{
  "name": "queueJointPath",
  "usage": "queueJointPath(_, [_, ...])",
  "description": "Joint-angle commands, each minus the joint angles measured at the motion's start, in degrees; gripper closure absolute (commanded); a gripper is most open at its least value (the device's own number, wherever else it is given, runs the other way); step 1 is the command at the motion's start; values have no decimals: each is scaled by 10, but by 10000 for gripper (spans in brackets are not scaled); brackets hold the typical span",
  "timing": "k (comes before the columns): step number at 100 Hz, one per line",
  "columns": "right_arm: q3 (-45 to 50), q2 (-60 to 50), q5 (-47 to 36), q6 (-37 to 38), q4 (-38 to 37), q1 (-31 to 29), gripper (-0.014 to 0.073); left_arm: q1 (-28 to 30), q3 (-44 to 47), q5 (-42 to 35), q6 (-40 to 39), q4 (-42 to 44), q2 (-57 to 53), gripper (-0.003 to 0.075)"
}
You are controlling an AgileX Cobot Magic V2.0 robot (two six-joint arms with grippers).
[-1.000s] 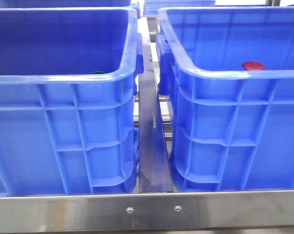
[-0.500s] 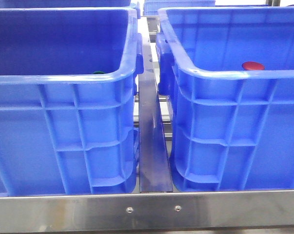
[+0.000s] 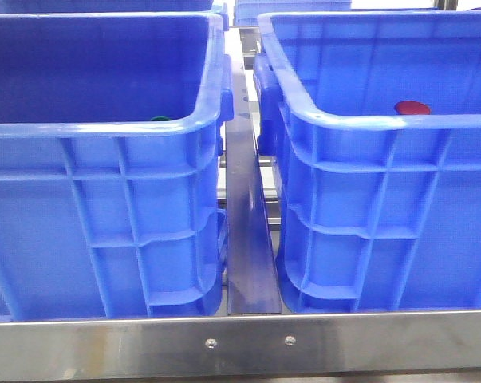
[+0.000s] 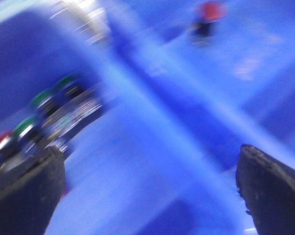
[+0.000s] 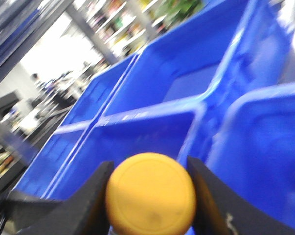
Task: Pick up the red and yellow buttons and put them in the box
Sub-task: 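Carry the yellow button with the right gripper over the other bin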
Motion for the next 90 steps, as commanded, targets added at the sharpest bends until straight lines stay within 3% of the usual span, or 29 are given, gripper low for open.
queueJointPath(1, [-19, -23, 23, -9, 41, -31, 449, 43, 17, -51, -31, 17, -43, 58])
queueJointPath(22, [-19, -28, 2, -16, 12, -73, 449, 176, 87, -59, -37, 17, -127, 58])
queueJointPath(55, [-19, -28, -126, -79, -31, -82, 449, 366, 176, -51, -37, 17, -281, 86])
queueJointPath(67, [-19, -28, -200, -122, -38, -82, 449, 393, 207, -51, -37, 17, -332, 213])
queueJointPath(90, [-19, -5, -327, -231, 6, -82, 449, 397, 233, -53, -37, 17, -387, 657])
